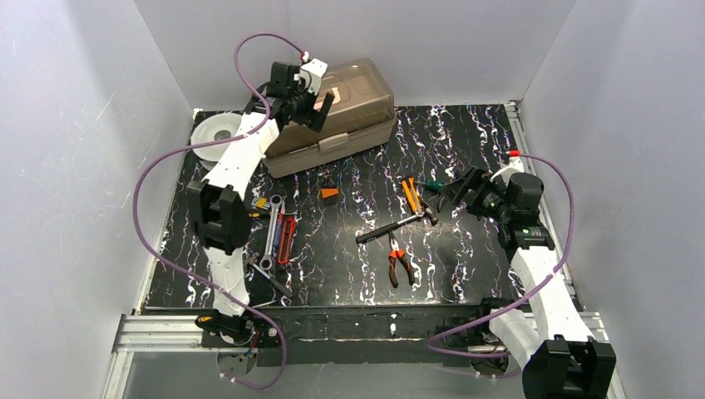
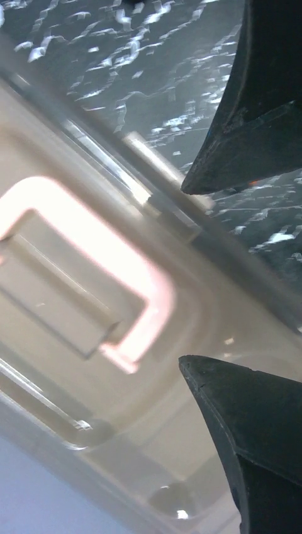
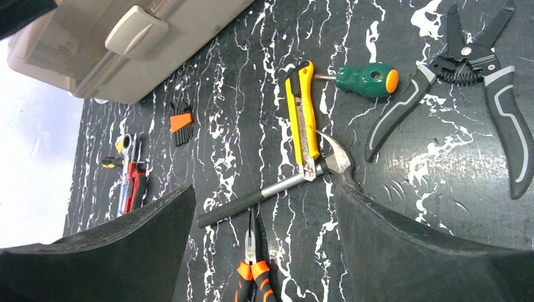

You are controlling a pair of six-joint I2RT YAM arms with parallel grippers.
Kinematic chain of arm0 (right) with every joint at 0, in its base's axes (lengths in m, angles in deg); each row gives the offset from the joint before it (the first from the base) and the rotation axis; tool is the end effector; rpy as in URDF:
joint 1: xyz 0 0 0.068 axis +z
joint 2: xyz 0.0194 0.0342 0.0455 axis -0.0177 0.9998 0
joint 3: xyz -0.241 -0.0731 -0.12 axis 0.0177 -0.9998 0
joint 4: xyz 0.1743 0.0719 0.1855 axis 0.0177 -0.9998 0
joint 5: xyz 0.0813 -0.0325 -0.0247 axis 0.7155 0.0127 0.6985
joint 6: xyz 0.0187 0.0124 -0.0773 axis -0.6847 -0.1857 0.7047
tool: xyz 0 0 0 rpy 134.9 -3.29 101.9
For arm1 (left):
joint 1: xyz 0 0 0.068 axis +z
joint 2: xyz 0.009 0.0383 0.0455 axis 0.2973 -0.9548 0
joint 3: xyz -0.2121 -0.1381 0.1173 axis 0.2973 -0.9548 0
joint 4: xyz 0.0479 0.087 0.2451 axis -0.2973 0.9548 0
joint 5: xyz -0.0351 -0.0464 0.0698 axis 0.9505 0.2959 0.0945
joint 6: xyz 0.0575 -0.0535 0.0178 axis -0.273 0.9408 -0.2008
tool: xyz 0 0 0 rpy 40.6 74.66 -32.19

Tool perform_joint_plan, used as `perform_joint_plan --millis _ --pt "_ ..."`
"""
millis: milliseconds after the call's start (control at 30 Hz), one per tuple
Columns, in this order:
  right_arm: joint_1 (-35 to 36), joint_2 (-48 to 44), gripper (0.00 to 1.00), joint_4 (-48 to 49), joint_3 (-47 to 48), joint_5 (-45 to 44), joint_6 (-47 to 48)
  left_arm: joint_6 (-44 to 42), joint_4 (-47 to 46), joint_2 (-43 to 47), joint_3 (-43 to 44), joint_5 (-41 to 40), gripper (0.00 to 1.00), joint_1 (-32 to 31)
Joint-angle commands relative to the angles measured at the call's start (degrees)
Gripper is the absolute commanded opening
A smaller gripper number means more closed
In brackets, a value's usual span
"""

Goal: Pack the tool kit

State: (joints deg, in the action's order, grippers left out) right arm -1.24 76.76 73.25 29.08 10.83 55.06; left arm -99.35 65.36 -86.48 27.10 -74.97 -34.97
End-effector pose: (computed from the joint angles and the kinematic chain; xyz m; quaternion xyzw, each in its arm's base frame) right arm 0.2338 0.0237 0.2691 0.1068 0.8058 0.2857 0.5076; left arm 0.4700 -0.1540 0.3568 0.2493 0.8260 -0.0420 0.5038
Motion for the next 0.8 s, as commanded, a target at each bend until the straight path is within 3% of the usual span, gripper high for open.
perform_joint_plan --millis 0,133,267,300,533,767 --pt "0.2 0.9 0.88 2.2 0.1 -0.9 1.5 -0.2 -0.9 -5.7 7.8 -5.7 1.0 0.6" --pt "0.2 2.2 0.88 3.2 0.2 -0.4 1.1 0.4 -1.6 -11.4 14.3 -18.2 1.0 1.0" --pt "0.2 3.3 0.86 3.5 0.7 0.5 1.0 3.4 2.4 -16.9 21.8 -17.9 1.0 3.0" --pt "0.2 3.8 0.86 3.7 0.3 0.4 1.1 6.6 2.7 -16.4 19.9 -10.3 1.0 4.2" --pt "0.2 4.8 0.86 4.4 0.3 1.6 0.6 14.4 3.0 -11.9 9.3 0.0 0.99 4.1" --pt "0.2 4.4 0.84 4.2 0.2 2.8 0.2 21.0 -3.5 -3.5 -8.8 2.1 0.99 -0.5"
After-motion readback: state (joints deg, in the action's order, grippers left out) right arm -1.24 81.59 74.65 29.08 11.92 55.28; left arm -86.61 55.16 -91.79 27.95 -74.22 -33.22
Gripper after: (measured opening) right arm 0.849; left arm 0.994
